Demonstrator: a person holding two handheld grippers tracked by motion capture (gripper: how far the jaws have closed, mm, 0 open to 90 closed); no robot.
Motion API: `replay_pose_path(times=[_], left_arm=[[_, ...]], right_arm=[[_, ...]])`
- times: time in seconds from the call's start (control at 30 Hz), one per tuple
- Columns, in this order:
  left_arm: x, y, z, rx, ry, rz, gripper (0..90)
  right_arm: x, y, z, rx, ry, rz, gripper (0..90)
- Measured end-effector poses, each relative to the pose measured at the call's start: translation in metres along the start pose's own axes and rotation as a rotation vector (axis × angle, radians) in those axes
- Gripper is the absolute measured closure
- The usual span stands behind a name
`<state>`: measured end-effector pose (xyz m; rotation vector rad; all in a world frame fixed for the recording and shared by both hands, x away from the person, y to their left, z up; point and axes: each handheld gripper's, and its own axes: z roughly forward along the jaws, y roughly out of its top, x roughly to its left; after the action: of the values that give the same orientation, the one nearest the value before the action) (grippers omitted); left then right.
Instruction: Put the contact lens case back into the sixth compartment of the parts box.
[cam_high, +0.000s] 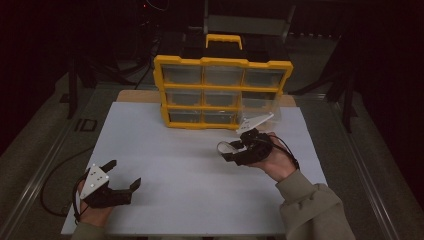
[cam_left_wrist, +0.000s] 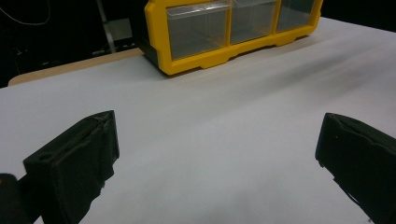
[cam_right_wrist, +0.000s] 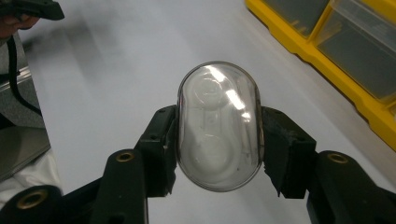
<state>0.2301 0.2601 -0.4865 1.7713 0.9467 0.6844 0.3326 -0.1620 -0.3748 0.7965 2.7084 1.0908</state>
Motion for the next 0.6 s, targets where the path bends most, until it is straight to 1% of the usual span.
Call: replay_pose_path(times=[0.27, 0.6], left_arm=[[0.000, 0.000, 0.000, 0.001, 0.001, 0.000, 0.3], [0.000, 0.000, 0.000, 0.000, 0.002, 0.001, 0.3]], right_arm=[[-0.003, 0.003, -0.005, -0.008, -0.015, 0.010, 49.1], [-0.010, 0.009, -0.016, -0.028, -0.040, 0.024, 49.1]])
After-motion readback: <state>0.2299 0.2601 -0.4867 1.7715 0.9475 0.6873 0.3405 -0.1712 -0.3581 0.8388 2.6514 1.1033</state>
